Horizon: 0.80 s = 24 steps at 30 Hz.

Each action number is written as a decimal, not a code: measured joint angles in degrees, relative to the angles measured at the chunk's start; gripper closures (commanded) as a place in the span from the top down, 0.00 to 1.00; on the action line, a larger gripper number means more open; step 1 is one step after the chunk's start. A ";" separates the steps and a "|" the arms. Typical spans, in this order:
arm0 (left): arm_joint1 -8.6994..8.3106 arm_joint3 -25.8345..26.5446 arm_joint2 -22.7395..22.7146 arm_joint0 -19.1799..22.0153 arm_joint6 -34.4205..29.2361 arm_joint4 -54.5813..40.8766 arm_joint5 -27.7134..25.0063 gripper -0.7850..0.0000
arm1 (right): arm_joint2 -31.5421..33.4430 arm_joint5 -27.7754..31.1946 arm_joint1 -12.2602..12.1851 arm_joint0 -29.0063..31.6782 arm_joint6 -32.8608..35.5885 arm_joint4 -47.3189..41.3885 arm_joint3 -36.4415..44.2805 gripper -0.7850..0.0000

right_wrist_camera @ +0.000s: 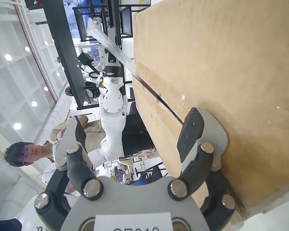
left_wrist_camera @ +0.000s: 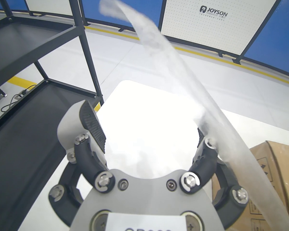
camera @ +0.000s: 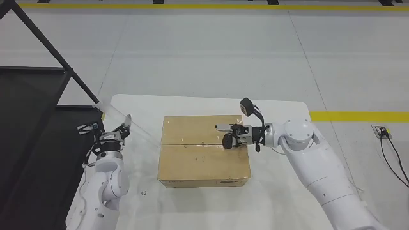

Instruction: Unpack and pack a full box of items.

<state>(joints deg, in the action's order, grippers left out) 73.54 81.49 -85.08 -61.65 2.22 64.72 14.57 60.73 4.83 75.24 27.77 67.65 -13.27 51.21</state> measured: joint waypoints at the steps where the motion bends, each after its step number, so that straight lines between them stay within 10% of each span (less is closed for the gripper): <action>1: 0.03 0.80 -0.03 -0.40 0.53 0.23 0.09 1.00 | 0.12 0.07 -0.05 0.08 -0.40 -0.02 0.13 1.00; 24: 0.99 0.56 -2.61 -7.97 10.34 -2.28 3.12 1.00 | 1.96 1.95 -1.32 2.83 -1.78 -1.04 4.51 1.00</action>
<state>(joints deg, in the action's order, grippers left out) 74.53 82.04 -87.69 -69.62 12.56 62.45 17.69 62.70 6.78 73.92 30.61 65.87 -14.31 55.72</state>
